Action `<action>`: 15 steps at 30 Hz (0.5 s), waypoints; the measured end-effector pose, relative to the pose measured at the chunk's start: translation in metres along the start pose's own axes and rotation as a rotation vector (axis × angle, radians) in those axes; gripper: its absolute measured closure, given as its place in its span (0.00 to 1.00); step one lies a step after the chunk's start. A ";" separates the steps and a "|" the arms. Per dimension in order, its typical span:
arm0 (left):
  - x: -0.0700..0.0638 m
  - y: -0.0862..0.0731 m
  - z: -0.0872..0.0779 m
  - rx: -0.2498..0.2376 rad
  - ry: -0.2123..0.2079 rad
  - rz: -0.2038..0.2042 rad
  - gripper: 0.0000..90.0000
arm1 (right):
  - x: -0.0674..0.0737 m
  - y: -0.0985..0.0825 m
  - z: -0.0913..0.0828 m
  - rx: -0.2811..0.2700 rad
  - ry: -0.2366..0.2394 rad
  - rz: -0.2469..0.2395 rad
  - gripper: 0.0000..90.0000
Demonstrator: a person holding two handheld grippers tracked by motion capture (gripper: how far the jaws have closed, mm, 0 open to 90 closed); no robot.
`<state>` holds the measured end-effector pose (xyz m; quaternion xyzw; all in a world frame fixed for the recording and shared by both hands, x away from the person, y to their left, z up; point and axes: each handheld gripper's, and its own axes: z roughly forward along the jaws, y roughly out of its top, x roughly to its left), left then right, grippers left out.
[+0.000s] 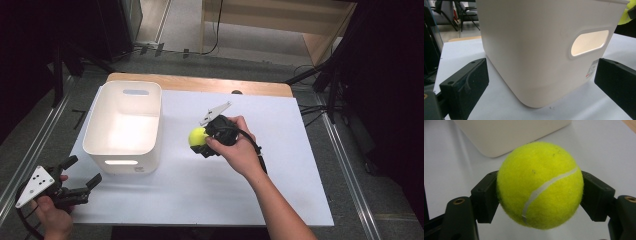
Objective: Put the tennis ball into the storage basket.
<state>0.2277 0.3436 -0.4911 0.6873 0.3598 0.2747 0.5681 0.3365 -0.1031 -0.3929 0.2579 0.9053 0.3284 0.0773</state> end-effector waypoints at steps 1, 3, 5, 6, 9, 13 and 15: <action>0.000 0.000 0.000 0.000 0.000 0.000 0.00 | 0.001 0.001 0.001 0.000 0.003 0.003 0.26; 0.000 0.000 0.000 0.000 -0.001 0.000 0.00 | 0.001 0.003 0.002 0.000 0.005 -0.002 0.26; 0.000 0.000 0.000 -0.001 -0.002 -0.001 0.00 | 0.001 0.005 0.003 -0.003 0.006 -0.010 0.26; 0.000 0.000 0.000 -0.001 -0.003 -0.001 0.00 | 0.002 0.007 0.003 -0.002 0.006 -0.010 0.26; 0.000 0.000 0.000 -0.001 -0.003 -0.001 0.00 | 0.004 0.011 0.002 -0.003 0.012 -0.012 0.26; 0.001 0.000 -0.001 0.000 -0.002 -0.001 0.00 | 0.005 0.016 0.003 -0.010 0.012 -0.026 0.26; 0.001 0.000 -0.001 0.000 -0.003 -0.001 0.00 | 0.006 0.018 0.003 -0.011 0.012 -0.024 0.26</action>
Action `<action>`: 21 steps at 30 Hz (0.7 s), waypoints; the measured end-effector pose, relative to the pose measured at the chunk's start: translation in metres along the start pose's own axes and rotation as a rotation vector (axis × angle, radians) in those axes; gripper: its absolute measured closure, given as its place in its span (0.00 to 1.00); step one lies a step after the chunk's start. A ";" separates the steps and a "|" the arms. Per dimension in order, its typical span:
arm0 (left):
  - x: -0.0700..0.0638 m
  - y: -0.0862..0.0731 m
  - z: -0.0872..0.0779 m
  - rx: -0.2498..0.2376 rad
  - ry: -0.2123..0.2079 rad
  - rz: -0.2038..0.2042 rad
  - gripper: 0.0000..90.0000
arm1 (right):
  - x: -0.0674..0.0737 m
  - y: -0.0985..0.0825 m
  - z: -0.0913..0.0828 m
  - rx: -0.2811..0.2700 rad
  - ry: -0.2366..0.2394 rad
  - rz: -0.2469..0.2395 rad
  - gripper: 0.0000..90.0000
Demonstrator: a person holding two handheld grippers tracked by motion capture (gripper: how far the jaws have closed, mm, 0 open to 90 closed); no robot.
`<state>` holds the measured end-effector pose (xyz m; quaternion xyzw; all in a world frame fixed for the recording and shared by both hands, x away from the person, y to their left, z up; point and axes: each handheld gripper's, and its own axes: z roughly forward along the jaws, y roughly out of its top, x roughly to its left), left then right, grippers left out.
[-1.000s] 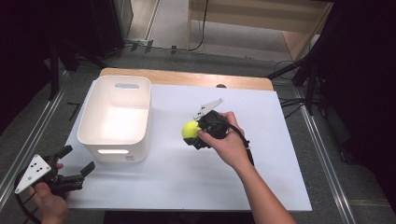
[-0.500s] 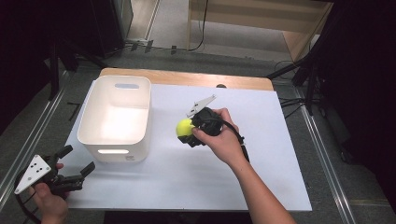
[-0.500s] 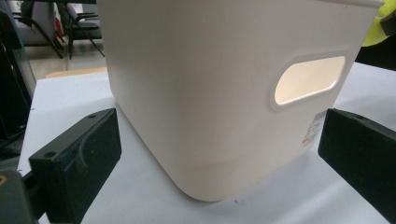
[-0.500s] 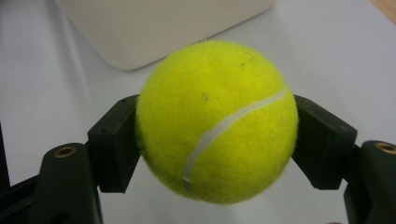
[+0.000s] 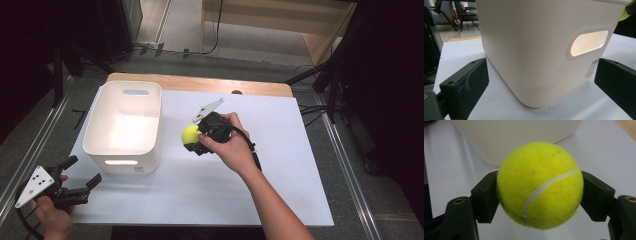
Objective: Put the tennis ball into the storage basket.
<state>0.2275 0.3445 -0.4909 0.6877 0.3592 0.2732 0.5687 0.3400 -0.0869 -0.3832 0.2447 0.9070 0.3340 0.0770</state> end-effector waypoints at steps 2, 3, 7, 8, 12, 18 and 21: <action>0.000 0.000 0.000 0.000 0.000 0.001 0.00 | 0.000 0.002 0.000 0.001 0.001 -0.004 0.26; 0.000 0.000 0.000 0.000 0.000 0.001 0.00 | 0.001 0.003 0.000 0.002 0.000 0.001 0.26; 0.000 0.000 0.000 0.000 0.000 0.001 0.00 | 0.001 0.005 0.001 -0.004 0.005 -0.006 0.26; 0.000 0.000 0.000 0.000 0.000 0.001 0.00 | 0.001 0.006 0.001 -0.005 0.005 -0.010 0.26; 0.000 0.000 0.000 -0.001 0.000 -0.001 0.00 | 0.001 0.008 0.003 -0.008 0.007 -0.015 0.27; 0.000 0.000 0.000 0.000 0.000 0.000 0.00 | 0.002 0.013 0.004 -0.006 0.009 -0.017 0.27; 0.000 0.000 0.000 0.000 -0.001 0.001 0.00 | 0.002 0.015 0.004 -0.012 0.013 -0.029 0.27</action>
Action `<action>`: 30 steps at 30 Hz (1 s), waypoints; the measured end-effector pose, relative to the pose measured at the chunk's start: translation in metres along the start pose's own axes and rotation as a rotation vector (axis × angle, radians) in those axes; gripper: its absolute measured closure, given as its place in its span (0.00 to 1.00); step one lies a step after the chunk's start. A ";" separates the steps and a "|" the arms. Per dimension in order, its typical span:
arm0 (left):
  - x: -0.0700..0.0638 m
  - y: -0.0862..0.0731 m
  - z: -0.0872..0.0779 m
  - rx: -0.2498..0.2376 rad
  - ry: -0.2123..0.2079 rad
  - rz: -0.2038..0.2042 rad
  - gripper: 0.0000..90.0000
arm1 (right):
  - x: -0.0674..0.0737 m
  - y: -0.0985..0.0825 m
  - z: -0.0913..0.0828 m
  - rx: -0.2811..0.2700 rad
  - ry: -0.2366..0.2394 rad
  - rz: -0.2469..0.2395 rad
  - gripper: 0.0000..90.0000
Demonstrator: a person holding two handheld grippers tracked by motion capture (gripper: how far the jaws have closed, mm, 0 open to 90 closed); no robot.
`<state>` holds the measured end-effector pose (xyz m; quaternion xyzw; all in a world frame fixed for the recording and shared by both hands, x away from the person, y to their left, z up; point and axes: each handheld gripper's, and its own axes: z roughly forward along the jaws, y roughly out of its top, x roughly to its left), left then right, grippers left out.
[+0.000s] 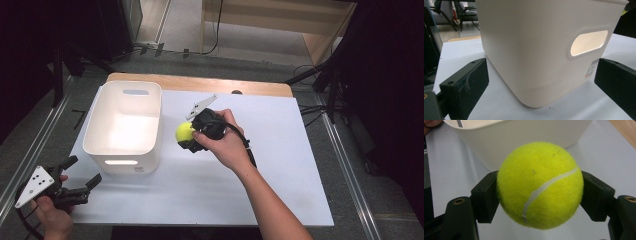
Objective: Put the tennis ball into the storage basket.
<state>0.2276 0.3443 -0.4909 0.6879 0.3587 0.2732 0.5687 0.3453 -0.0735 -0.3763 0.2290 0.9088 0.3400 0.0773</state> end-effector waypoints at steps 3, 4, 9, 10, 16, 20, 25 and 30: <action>0.000 0.000 0.000 0.000 0.000 -0.002 0.00 | 0.001 0.002 0.000 0.004 0.000 0.004 0.27; 0.000 0.000 0.000 -0.002 -0.001 -0.003 0.00 | 0.001 0.003 0.001 0.000 0.001 0.000 0.27; 0.000 0.000 0.000 -0.001 0.000 -0.003 0.00 | 0.002 0.006 0.000 -0.003 0.005 0.005 0.27; 0.000 0.000 0.000 -0.002 0.000 -0.003 0.00 | 0.002 0.007 0.000 -0.003 0.006 0.006 0.27; 0.000 0.000 0.000 -0.002 -0.001 -0.002 0.00 | 0.002 0.010 0.002 -0.010 0.010 -0.003 0.27; 0.000 0.000 0.000 -0.002 -0.001 -0.003 0.00 | 0.002 0.012 0.002 -0.010 0.009 -0.003 0.27; 0.000 0.000 0.000 -0.001 -0.001 -0.003 0.00 | 0.003 0.014 0.003 -0.013 0.014 -0.002 0.27; 0.000 0.000 0.000 -0.003 0.002 -0.007 0.00 | 0.004 0.017 0.004 -0.016 0.016 -0.007 0.27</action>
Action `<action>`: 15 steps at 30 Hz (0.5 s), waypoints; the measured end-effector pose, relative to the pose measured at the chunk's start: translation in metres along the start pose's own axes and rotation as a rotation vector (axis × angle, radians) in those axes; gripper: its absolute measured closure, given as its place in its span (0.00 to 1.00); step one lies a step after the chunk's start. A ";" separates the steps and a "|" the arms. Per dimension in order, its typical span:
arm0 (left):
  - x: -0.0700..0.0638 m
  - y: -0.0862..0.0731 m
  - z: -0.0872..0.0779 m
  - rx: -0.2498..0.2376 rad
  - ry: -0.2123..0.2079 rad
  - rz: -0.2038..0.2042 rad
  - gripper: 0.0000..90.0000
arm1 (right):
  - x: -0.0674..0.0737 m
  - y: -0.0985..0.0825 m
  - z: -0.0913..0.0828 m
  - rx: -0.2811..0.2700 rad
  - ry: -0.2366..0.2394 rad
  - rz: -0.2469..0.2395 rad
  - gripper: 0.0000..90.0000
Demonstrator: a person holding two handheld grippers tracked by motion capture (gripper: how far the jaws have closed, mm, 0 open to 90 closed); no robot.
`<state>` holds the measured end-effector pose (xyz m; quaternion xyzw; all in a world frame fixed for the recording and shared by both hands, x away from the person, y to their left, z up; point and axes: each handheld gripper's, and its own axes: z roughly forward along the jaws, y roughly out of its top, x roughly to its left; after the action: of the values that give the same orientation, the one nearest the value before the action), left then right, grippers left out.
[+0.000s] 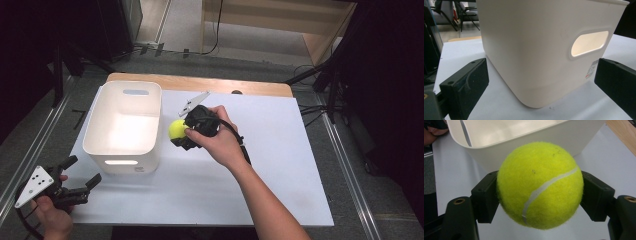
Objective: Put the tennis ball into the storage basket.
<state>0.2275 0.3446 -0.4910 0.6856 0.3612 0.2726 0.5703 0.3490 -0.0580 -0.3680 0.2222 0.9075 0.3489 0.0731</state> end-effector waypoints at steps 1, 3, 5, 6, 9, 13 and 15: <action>0.000 0.000 0.000 0.000 0.000 0.000 0.00 | 0.000 0.001 0.000 -0.001 0.002 -0.004 0.27; 0.000 0.000 0.000 0.001 -0.001 0.002 0.00 | 0.000 0.002 0.000 -0.001 0.002 -0.003 0.27; 0.000 0.000 0.000 0.001 0.000 0.001 0.00 | 0.001 0.003 0.001 -0.003 0.007 -0.006 0.27; 0.000 0.000 0.000 -0.001 0.001 -0.001 0.00 | 0.001 0.004 0.001 -0.005 0.008 -0.005 0.27; 0.000 0.000 0.000 0.000 -0.001 -0.001 0.00 | 0.002 0.007 0.002 -0.003 0.009 -0.011 0.27; 0.000 0.000 0.000 -0.001 -0.002 -0.001 0.00 | 0.003 0.011 0.002 -0.009 0.011 -0.022 0.27; 0.000 0.000 0.000 -0.001 -0.003 -0.002 0.00 | 0.003 0.013 0.002 -0.008 0.014 -0.022 0.27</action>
<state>0.2272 0.3448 -0.4909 0.6855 0.3609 0.2714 0.5712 0.3511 -0.0466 -0.3607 0.2092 0.9090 0.3534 0.0714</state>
